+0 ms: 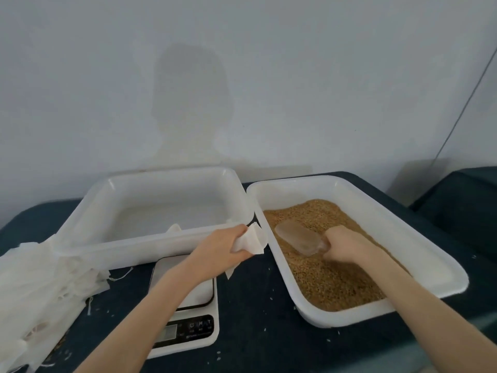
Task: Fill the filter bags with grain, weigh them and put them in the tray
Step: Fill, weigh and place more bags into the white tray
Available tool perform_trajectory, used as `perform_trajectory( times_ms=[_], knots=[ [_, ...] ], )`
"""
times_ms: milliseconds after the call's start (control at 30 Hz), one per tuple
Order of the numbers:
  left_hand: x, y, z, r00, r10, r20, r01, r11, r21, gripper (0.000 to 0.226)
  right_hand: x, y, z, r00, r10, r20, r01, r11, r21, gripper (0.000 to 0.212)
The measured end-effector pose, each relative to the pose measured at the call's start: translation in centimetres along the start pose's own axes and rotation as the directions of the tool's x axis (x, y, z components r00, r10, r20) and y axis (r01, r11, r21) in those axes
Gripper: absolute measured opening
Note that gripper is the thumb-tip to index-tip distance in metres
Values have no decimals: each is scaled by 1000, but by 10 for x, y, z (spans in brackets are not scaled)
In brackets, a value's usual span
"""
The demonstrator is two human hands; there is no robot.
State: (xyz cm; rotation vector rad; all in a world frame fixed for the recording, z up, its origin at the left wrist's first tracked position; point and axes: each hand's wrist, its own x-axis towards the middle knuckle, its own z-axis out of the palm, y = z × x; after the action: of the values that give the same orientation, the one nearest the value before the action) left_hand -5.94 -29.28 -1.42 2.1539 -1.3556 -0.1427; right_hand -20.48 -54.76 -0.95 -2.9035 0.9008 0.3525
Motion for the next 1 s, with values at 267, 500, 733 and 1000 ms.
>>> perform_trajectory(
  times_ms=[267,500,733,1000],
  knots=[
    [-7,-6,-3,999,-38,4,38,997,-66,17,-7,51,-34,1000,2,-22,-2,1000,16,7],
    [-7,-5,-1,1000,-30,7,31,997,-68,18,-11,47,-36,990,-81,118,76,996,51,39],
    [-10,-8,-3,1000,-27,-13,26,995,-91,15,-9,62,-16,950,-245,193,153,906,394,35],
    [-12,-11,-1,999,-42,-7,41,994,-105,16,-13,66,-25,940,-328,94,226,806,547,29]
  ],
)
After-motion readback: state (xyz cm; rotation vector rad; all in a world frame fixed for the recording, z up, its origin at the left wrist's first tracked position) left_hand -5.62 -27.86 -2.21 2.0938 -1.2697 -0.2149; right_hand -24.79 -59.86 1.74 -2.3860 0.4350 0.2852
